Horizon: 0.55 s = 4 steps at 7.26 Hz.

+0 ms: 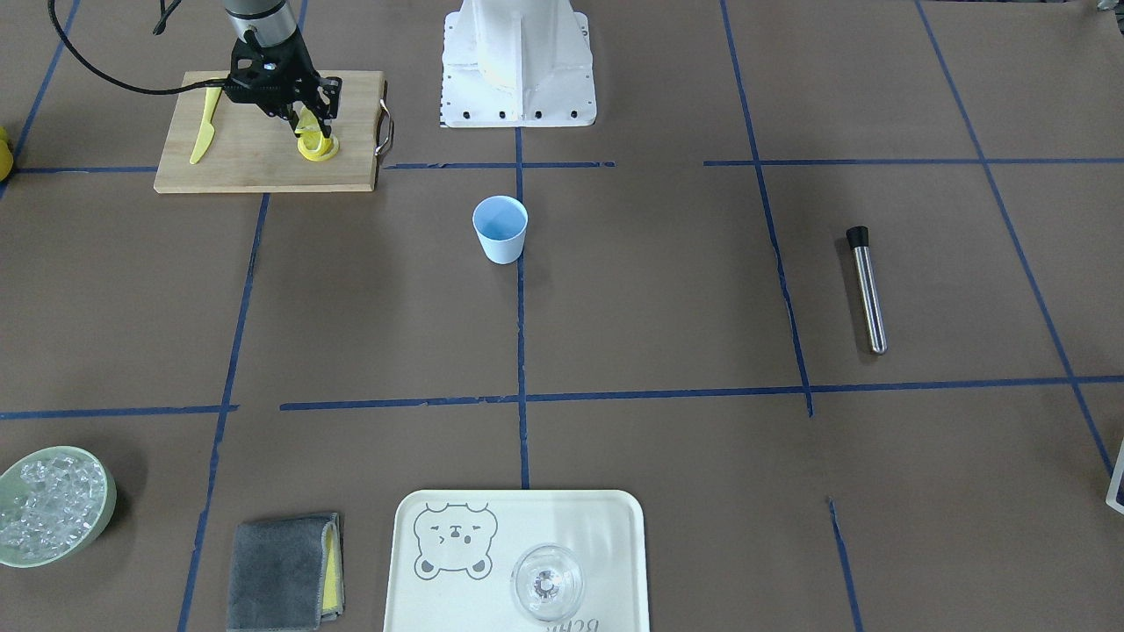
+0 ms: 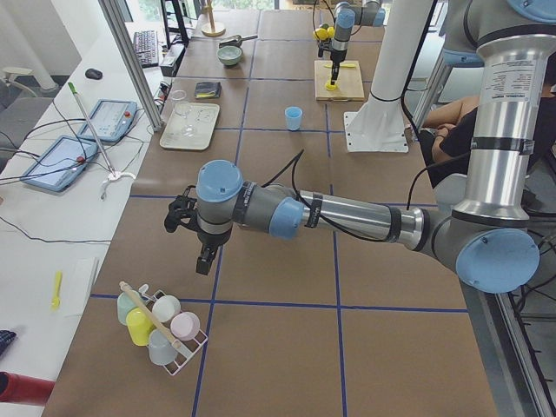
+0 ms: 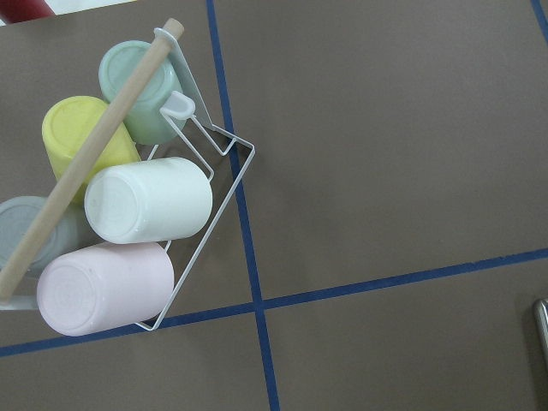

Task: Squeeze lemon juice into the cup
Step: 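Close the right gripper on the lemon slice and lift it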

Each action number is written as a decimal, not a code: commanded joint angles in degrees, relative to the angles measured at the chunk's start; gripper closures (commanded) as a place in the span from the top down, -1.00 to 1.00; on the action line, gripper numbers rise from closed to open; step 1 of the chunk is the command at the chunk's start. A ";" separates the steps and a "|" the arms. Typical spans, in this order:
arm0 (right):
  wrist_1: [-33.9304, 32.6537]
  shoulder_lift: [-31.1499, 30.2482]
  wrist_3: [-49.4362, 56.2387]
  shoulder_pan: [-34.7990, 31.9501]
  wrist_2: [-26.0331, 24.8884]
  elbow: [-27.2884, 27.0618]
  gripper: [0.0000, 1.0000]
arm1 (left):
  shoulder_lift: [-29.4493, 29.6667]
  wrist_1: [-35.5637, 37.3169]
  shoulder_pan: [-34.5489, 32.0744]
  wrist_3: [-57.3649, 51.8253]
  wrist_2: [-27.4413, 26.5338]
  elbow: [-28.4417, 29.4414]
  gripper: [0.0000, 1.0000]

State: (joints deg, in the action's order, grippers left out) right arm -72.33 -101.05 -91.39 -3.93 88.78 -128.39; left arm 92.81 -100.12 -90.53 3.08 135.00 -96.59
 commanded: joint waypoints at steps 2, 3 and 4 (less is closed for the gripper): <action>-0.18 -0.90 -0.11 -0.11 0.51 -3.70 -0.03 | 0.00 -0.07 0.00 0.00 0.00 0.09 1.00; -2.62 -0.65 -0.11 -1.24 1.47 -5.89 -0.03 | 0.00 -0.24 0.00 0.00 -0.08 0.43 1.00; -6.21 0.05 -0.11 -3.86 4.18 -8.87 -0.03 | 0.00 -0.25 0.00 -0.09 -0.09 0.61 1.00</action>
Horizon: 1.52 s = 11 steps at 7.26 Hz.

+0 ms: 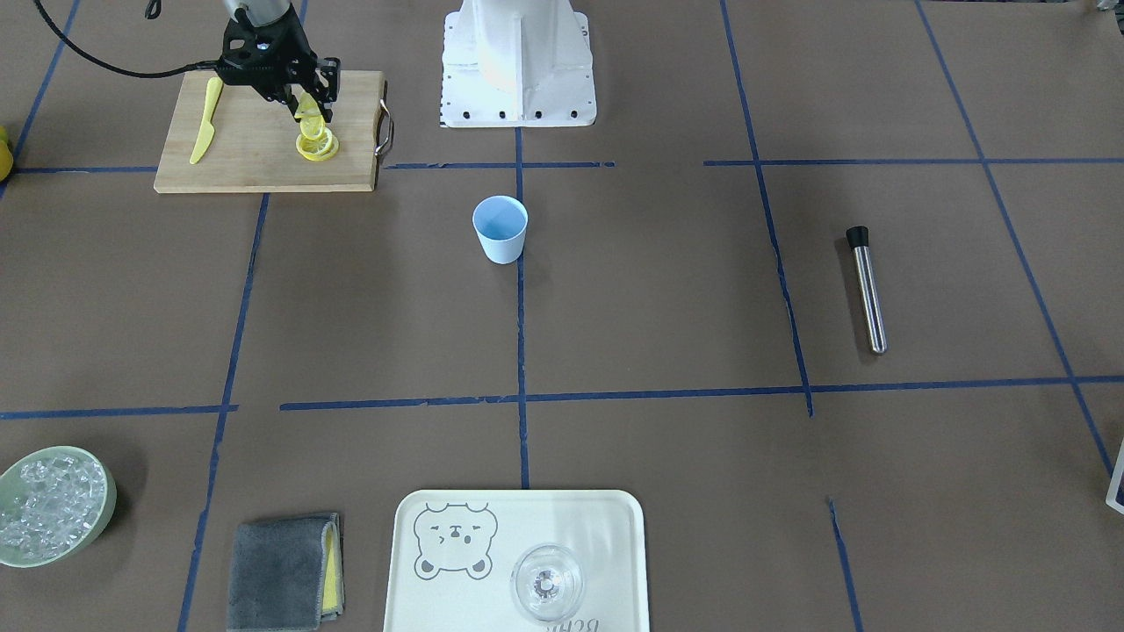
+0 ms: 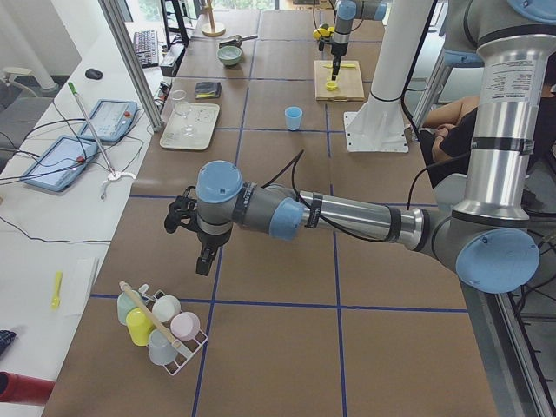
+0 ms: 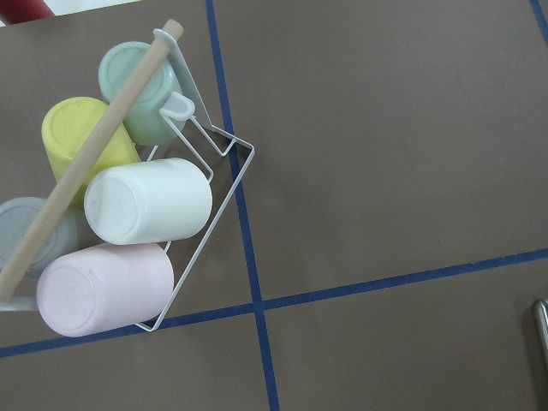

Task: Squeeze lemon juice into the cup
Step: 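Carry the lemon slice with the right gripper over the blue cup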

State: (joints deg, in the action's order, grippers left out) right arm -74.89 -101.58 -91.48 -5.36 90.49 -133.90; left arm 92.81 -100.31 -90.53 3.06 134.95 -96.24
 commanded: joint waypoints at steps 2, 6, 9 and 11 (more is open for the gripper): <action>-7.62 5.13 -0.01 -8.94 7.75 -5.41 -0.02 | 0.00 -0.06 0.00 0.01 -0.03 0.35 1.00; -33.01 42.52 0.95 -17.75 12.88 6.05 -0.02 | 0.00 -0.15 0.09 -0.07 -0.03 0.88 1.00; -32.86 52.68 1.04 -17.93 11.38 19.76 -0.03 | -0.09 -0.15 0.09 -0.07 -0.03 1.23 1.00; -32.69 55.17 1.13 -17.84 10.94 24.37 -0.03 | -0.09 -0.41 0.09 -0.16 -0.03 1.67 1.00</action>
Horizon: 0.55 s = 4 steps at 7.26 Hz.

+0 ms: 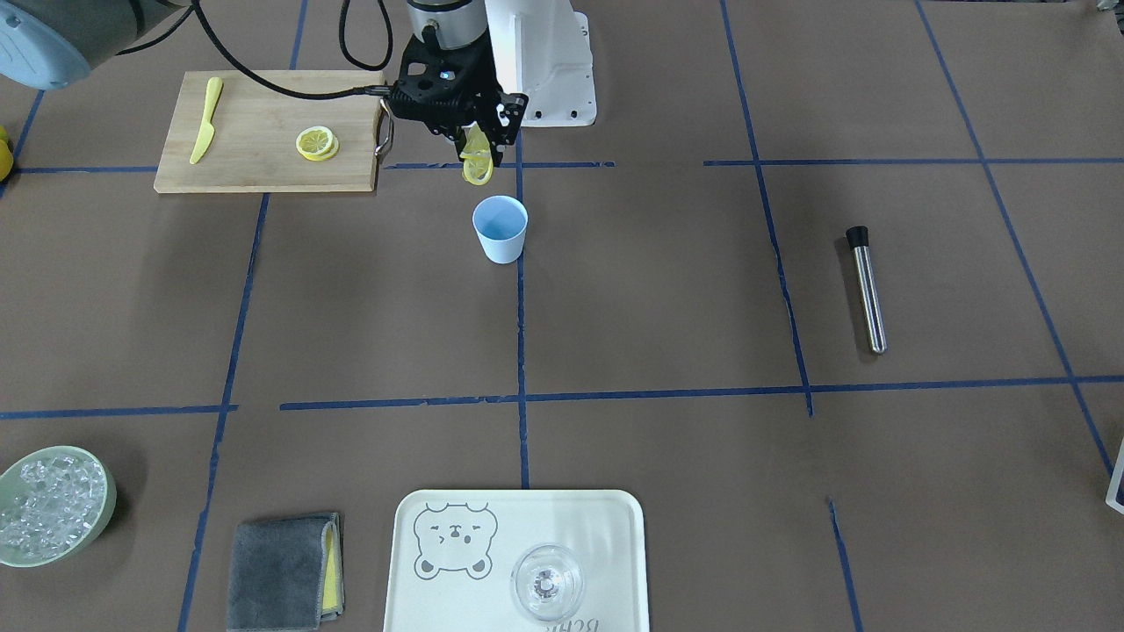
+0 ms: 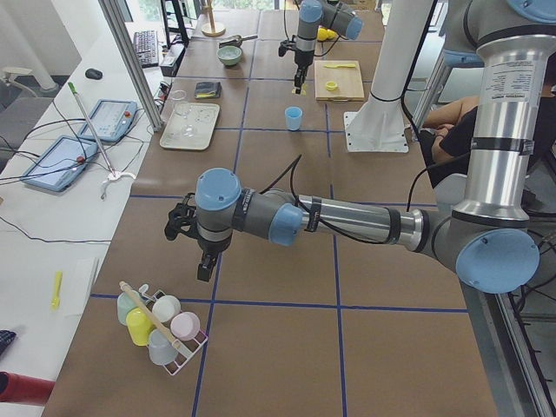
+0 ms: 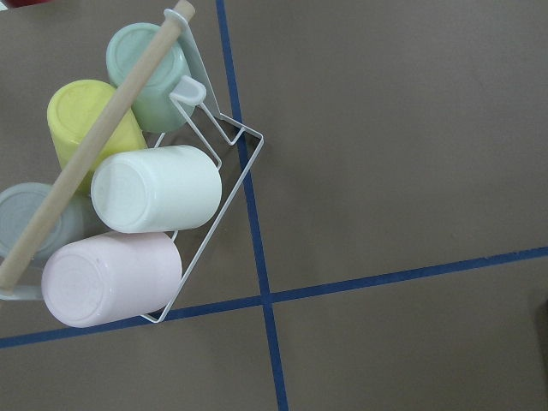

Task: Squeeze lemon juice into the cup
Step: 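Lower the lemon slice into the blue cup and open the right gripper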

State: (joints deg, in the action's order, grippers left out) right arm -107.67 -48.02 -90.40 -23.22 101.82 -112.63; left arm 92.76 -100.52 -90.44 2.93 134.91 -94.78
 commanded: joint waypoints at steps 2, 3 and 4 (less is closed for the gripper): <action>0.17 2.66 1.89 -0.07 -1.28 5.83 -0.03 | -0.03 -0.20 0.00 -0.03 0.00 0.21 1.00; 1.57 4.14 1.89 -0.07 -1.36 8.89 -0.02 | -0.03 -0.20 0.00 0.05 0.00 0.21 1.00; 2.89 3.72 1.89 0.02 -1.28 9.79 -0.01 | -0.03 -0.20 0.00 0.05 0.00 0.21 1.00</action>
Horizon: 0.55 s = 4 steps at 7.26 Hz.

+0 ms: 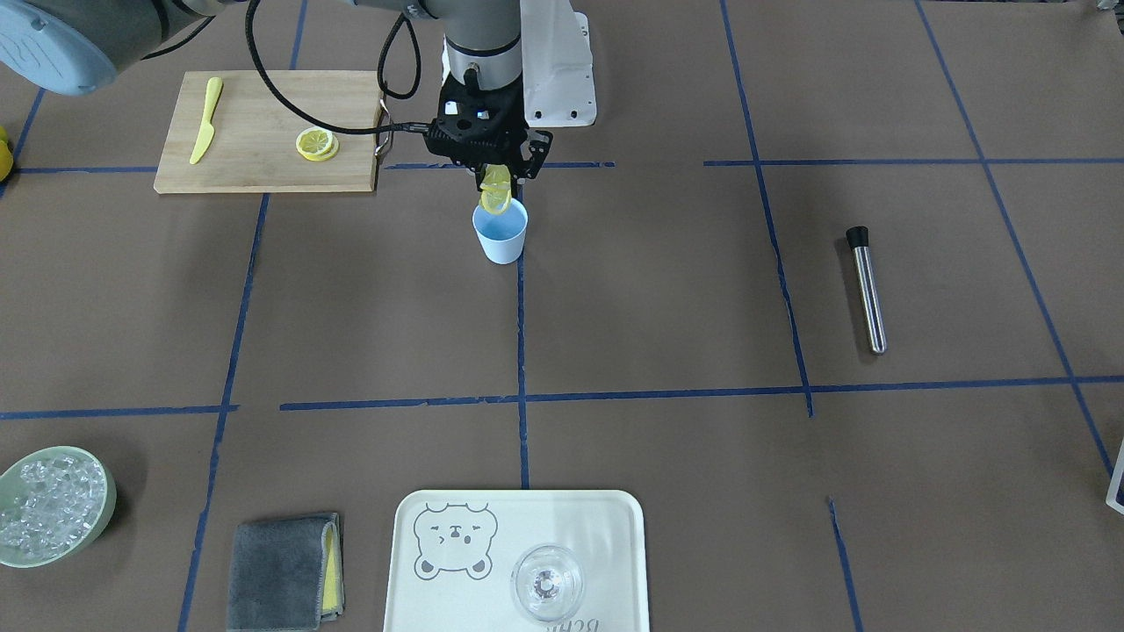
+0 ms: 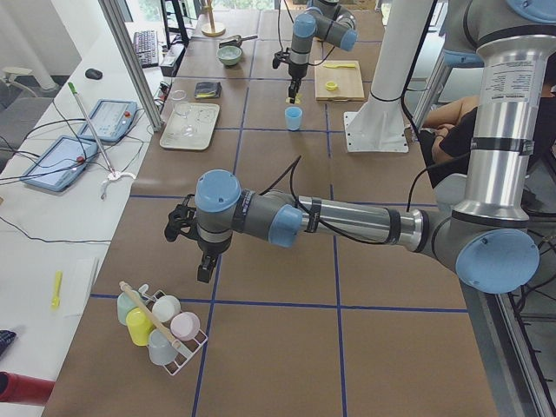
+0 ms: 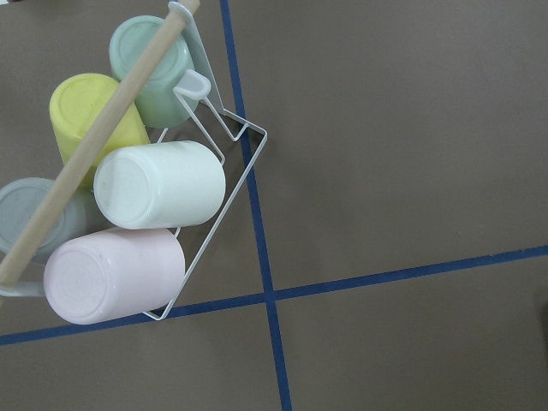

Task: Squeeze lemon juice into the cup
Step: 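Lower the lemon slice into the blue cup and open the right gripper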

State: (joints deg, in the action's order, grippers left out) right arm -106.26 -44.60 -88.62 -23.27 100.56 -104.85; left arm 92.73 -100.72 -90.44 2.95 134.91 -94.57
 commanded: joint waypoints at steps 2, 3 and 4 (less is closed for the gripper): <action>1.50 -0.31 0.03 0.50 0.34 2.19 -0.01 | 0.09 -0.09 0.00 0.12 0.00 -0.17 1.00; 1.50 -0.84 0.03 0.77 0.43 2.28 -0.01 | 0.09 -0.09 0.00 0.12 0.00 -0.17 1.00; 1.58 -1.01 -0.06 0.77 0.52 2.28 0.10 | 0.09 -0.09 0.00 0.12 0.00 -0.26 1.00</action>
State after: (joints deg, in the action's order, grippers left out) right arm -104.77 -45.23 -88.61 -22.64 100.96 -102.64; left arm 92.80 -100.81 -90.44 3.07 134.91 -94.75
